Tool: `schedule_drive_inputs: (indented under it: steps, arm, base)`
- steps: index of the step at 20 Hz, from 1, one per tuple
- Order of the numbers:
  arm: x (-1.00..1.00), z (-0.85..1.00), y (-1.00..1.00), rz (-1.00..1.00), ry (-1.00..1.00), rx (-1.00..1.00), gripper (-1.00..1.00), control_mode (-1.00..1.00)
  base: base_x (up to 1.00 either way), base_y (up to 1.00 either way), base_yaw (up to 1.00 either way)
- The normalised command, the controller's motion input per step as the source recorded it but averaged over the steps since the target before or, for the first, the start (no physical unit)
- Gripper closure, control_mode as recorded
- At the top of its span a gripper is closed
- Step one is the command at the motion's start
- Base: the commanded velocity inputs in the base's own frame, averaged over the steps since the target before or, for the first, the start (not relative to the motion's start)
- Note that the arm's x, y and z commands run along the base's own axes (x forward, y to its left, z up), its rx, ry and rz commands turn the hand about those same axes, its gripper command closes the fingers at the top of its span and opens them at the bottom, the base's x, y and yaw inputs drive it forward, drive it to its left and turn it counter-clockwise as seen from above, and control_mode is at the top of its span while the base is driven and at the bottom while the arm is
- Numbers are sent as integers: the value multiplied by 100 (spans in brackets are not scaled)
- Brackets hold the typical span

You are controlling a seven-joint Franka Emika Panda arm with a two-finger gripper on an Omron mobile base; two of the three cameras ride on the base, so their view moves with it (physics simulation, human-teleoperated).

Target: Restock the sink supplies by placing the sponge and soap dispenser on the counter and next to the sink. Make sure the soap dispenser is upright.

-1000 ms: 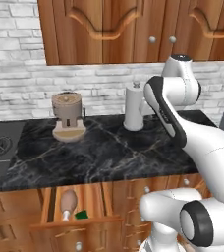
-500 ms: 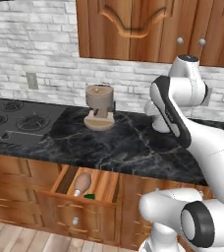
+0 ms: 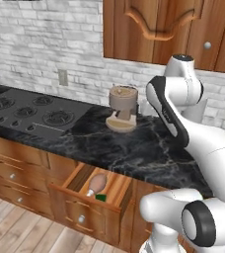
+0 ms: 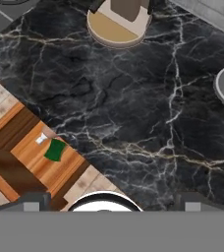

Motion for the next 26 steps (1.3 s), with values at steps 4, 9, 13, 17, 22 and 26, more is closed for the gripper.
schedule_drive_inputs:
  steps: [4, 9, 13, 17, 22, 26]
  arm:
    - [0, -6, 4, 1, 1, 0, -100, -100]
    - [-18, -70, 80, -4, 3, 5, -100, -100]
    - [-43, -89, 100, -16, 2, 12, -100, -100]
    - [-25, -78, 85, -13, 20, 13, -100, -100]
    - [-3, -69, 58, -7, 24, 2, -100, -100]
    - [0, -67, 14, -7, 13, 0, -100, -100]
  base:
    - [0, 0, 6]
    - [0, 0, 0]
    - [0, 0, 0]
    - [0, 0, 0]
    - [0, 0, 0]
    - [0, 0, 0]
